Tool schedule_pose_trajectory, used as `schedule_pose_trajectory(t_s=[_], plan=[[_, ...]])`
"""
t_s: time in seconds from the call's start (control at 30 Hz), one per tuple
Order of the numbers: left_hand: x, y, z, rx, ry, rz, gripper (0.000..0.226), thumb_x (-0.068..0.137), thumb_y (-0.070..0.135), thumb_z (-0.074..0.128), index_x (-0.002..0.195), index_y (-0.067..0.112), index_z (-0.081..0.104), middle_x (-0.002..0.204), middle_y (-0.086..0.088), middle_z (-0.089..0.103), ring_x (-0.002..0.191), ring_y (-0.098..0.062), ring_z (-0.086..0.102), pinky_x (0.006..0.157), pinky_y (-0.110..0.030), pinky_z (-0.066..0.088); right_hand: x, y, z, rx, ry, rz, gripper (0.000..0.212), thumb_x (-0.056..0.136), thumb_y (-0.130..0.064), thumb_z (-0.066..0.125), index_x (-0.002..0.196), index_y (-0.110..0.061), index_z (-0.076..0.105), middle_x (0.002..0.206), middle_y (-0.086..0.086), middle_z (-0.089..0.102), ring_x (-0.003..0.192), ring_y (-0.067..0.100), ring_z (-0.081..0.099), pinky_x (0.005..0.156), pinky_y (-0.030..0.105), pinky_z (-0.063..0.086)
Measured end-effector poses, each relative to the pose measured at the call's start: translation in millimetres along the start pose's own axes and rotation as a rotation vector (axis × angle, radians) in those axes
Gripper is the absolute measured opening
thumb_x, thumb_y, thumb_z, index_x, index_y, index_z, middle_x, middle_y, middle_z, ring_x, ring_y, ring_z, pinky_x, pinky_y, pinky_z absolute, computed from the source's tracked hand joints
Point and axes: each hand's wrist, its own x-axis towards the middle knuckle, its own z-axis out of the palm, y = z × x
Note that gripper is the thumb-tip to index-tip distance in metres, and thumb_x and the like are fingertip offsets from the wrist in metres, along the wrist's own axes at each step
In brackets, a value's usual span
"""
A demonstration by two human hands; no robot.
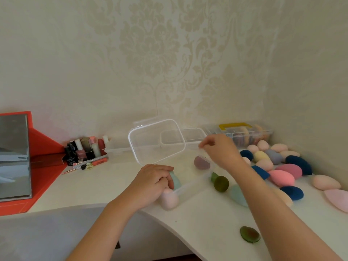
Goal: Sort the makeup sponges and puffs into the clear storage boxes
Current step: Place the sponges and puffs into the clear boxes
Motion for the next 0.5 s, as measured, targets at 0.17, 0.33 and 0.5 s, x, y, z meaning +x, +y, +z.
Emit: schedule_pose_trajectory(t_s=[0.17,0.33,0.5], plan=[[-0.4,3.1,-1.0,-0.014,-0.004,-0.021,0.034,0.09,0.007,0.045,0.075,0.029,0.066,0.132,0.019,0.05,0.117,0.0,0.035,0.095,-0.014,0.019,16.2,50.3,3.7,-0.311,0.004,0.266,0.039,0.093,-0.015,0.047,0.132,-0.017,0.048,0.123,0.009,0.058,0.109,0.025,0.055,0.075,0.027,0.038],[-1.1,2.7,-0.6,-0.035,-0.006,-0.039,0.036,0.089,0.006,0.045,0.072,0.032,0.064,0.131,0.022,0.049,0.121,-0.003,0.035,0.096,-0.015,0.019,19.5,60.1,16.8,-0.404,-0.032,0.276,0.036,0.091,-0.017,0.054,0.127,-0.019,0.048,0.118,0.006,0.059,0.097,0.02,0.057,0.077,0.028,0.046],[-2.3,2.7,-0.4,-0.052,-0.01,-0.049,0.036,0.09,0.008,0.045,0.073,0.032,0.065,0.128,0.025,0.047,0.122,-0.003,0.033,0.097,-0.016,0.019,15.7,51.9,12.0,-0.314,0.002,0.21,0.045,0.083,-0.016,0.067,0.121,-0.016,0.043,0.117,0.008,0.057,0.094,0.021,0.056,0.071,0.027,0.045]])
